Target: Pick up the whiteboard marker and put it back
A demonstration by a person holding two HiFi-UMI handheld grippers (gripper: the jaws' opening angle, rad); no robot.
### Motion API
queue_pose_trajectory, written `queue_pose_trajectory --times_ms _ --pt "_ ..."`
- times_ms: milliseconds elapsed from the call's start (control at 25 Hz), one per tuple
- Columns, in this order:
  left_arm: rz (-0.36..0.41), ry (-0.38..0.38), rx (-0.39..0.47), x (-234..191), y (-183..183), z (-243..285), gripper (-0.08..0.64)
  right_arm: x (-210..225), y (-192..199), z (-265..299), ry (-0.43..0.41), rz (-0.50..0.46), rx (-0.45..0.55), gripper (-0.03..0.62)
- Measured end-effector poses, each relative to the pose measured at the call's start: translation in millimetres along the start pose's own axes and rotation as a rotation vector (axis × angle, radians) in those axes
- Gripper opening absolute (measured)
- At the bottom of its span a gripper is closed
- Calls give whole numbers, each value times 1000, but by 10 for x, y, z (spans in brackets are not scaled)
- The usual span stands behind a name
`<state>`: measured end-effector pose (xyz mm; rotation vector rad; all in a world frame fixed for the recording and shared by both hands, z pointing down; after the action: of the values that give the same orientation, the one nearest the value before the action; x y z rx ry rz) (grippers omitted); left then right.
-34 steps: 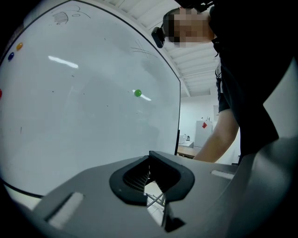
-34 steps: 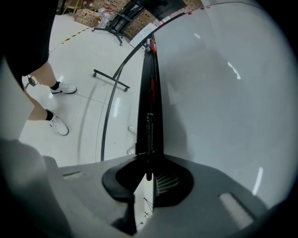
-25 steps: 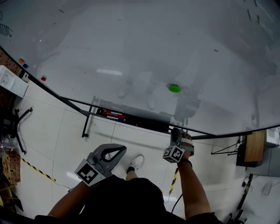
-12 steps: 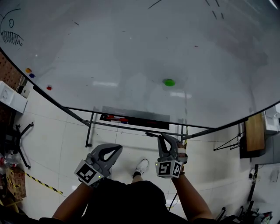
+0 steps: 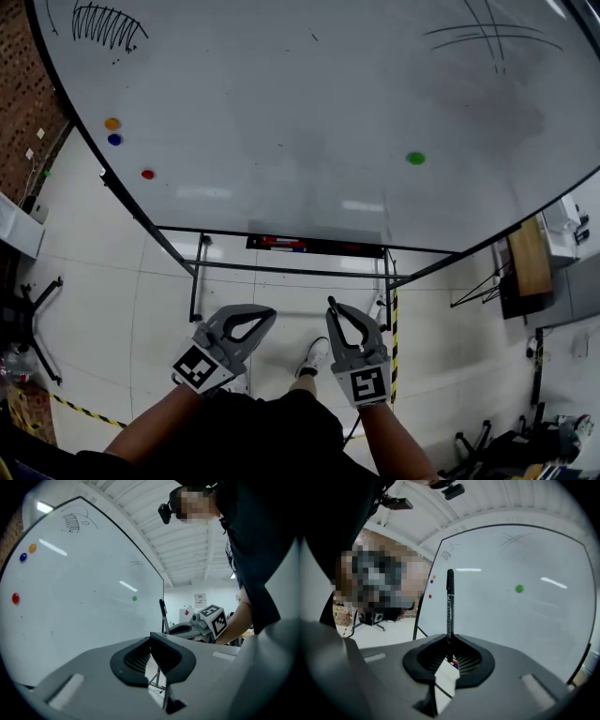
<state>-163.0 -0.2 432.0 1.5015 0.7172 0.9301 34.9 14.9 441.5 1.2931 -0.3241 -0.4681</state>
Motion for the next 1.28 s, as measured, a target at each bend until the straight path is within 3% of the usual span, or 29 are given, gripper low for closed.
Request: queue_pose_trajectory --times_ms 160,320,440,600,920,1040,1160,1280 --pt "-28 38 16 11 -37 -391 2 -497 -71 -184 -31 131 51 43" --pt "4 133 9 166 -60 -631 2 -873 -54 -368 -80 80 79 43" --pt "-9 141 23 248 -106 -759 2 -1038 -58 -508 -118 148 106 43" --pt "-9 129 23 344 -146 -807 2 -1069 -69 -652 -158 207 119 43" --pt "-21 102 5 555 -276 -653 2 -945 -119 -853 -196 203 135 43" --pt "20 101 4 629 -332 -599 1 -906 -127 -900 -215 215 140 43" --pt "48 91 19 699 -393 -586 2 -883 -104 -947 -222 222 139 43" --pt "30 68 51 712 -419 -603 2 -859 -99 -982 -221 219 149 43"
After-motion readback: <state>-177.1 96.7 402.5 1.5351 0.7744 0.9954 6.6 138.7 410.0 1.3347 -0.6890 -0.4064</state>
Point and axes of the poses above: the fingertips, and each gripper's own axes: z forward along the fingers, x to its right, y out of its underside, the point moved 7 cm from there along -z, backward along the fingers, and after that the axes turned 14 degrees about z, right-handed, at the moved point
